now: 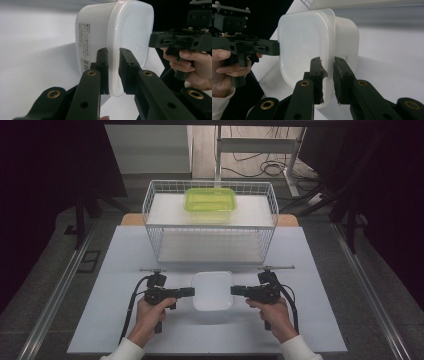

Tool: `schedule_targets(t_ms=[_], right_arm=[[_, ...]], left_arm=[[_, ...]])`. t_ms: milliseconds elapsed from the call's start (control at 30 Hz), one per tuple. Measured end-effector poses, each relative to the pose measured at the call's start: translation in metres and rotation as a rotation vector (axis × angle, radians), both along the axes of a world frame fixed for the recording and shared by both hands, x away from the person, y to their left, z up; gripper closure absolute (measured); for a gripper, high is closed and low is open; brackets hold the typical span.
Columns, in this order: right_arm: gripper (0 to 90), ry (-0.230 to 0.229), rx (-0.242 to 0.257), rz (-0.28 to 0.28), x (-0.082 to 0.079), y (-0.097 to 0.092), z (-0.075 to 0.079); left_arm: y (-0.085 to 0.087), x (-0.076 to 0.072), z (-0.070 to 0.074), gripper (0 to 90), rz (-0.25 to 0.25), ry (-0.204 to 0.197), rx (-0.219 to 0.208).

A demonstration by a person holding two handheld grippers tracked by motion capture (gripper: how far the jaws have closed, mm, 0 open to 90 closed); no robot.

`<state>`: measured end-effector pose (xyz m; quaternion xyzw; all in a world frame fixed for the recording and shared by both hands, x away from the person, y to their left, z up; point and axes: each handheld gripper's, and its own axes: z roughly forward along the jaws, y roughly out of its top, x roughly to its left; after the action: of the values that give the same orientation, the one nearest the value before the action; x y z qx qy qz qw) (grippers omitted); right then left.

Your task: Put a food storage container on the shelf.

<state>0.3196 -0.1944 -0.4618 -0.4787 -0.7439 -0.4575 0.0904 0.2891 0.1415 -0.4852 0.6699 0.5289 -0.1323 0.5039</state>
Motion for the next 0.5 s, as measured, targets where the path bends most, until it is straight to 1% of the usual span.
schedule_targets(t_ms=[100,233,500], right_arm=[[77.6,-0.004,0.002,0.000,-0.001,0.000,0.001],[77.7,-0.017,0.006,-0.001,-0.004,0.000,0.005],[77.7,-0.040,0.016,-0.004,-0.006,-0.001,0.010]], left_arm=[[0.000,-0.001,0.002,78.8,0.001,-0.002,-0.003],[0.001,-0.002,0.006,78.8,0.002,-0.017,-0.005],[0.000,-0.002,0.013,78.8,-0.002,-0.043,0.004]])
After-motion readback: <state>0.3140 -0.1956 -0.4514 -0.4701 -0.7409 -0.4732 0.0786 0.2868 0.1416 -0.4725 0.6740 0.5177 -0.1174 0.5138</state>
